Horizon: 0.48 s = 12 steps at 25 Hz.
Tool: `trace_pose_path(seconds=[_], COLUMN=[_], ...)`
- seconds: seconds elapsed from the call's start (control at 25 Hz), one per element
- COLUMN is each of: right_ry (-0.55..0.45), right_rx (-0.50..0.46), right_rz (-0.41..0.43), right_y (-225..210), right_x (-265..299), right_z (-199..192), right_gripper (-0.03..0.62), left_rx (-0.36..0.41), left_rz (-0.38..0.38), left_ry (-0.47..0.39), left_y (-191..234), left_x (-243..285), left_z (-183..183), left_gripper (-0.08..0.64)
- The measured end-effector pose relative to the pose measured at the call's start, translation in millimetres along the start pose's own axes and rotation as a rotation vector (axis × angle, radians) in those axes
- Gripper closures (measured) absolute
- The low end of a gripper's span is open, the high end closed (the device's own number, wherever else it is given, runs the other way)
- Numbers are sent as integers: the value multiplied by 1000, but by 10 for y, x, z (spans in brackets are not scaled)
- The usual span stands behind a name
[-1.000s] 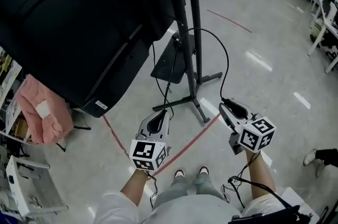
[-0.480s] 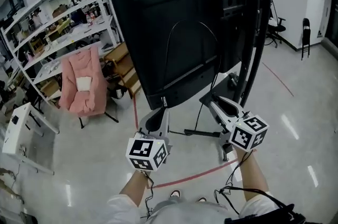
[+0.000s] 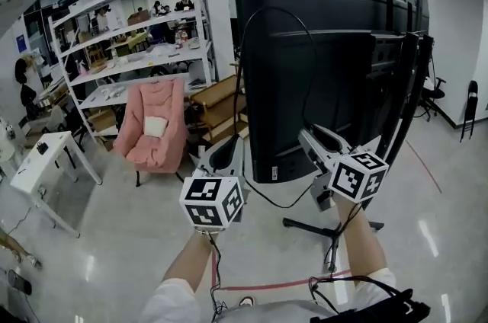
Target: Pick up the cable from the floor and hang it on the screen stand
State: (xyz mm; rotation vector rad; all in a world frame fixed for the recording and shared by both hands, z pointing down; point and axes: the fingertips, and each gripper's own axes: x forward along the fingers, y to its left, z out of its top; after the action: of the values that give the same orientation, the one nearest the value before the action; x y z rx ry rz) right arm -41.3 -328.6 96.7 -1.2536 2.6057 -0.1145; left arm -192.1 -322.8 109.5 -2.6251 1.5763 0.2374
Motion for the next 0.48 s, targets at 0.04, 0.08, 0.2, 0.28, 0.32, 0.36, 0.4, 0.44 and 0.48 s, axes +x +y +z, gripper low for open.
trace_pose_path(seconds=[0.04,0.08,0.2,0.28,0.32,0.36,0.4,0.44,0.48], right_ry=[-2,-7,-29,-41,-44,-48,-54,-60,-65], right_rx=[5,9,14,13,13,11,7,3,0], right_rz=[-8,-18,-45,-50,-50,-48,-46,-44,-42], right_y=[-1,-13,-49,-31,-14,5,21,36,52], right_x=[66,126,292,400,453,506,557,606,654], right_z=[75,152,413,596,686,779,877,979,1077], right_gripper=[469,469,469,469,469,469,469,469,469], left_rx=[-7,-11,3,16,20,20,20,20,20], left_rz=[15,27,54,66,73,79,85,90,94], left_ry=[-1,-6,-32,-48,-55,-62,-68,-75,-80], left_y=[54,100,196,246,277,312,350,391,435], left_x=[39,78,196,266,303,347,398,452,503], left_z=[78,154,388,543,619,696,775,858,942], left_gripper=[549,549,549,549,549,549,549,549,549])
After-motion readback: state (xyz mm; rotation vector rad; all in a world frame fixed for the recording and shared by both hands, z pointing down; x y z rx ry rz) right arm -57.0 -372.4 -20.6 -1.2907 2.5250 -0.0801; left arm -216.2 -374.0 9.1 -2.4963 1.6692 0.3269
